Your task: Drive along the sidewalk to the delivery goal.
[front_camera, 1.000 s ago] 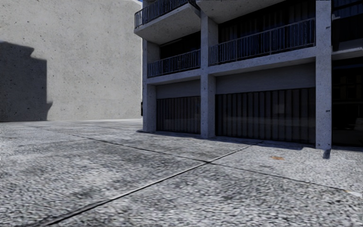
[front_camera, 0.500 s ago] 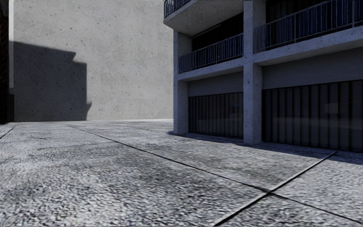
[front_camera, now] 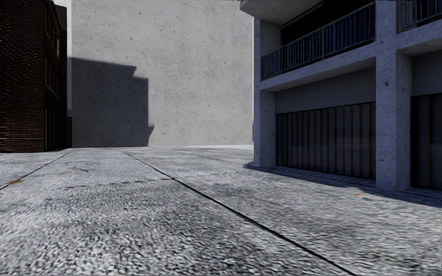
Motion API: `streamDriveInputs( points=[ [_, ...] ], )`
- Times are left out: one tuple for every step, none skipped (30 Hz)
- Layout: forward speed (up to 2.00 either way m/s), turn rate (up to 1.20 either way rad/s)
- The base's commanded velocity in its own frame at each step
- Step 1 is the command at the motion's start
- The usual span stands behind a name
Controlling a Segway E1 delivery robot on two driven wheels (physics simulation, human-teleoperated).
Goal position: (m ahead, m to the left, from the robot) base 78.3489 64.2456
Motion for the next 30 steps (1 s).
streamDriveInputs(
  points=[
    [2.00, 0.47],
    [2.00, 0.47],
    [2.00, 0.42],
    [2.00, 0.42],
    [2.00, 0.00],
    [2.00, 0.00],
    [2.00, 0.00],
    [2.00, 0.00],
    [2.00, 0.00],
    [2.00, 0.00],
    [2.00, 0.00],
    [2.00, 0.00],
    [2.00, 0.00],
    [2.00, 0.00],
    [2.00, 0.00],
    [2.00, 0.00],
    [2.00, 0.00],
    [2.00, 0.00],
    [2.00, 0.00],
    [2.00, 0.00],
    [2.00, 0.00],
    [2.00, 0.00],
    [2.00, 0.00],
    [2.00, 0.00],
    [2.00, 0.00],
    [2.00, 0.00],
    [2.00, 0.00],
    [2.00, 0.00],
    [2.00, 0.00],
    [2.00, 0.00]
  ],
)
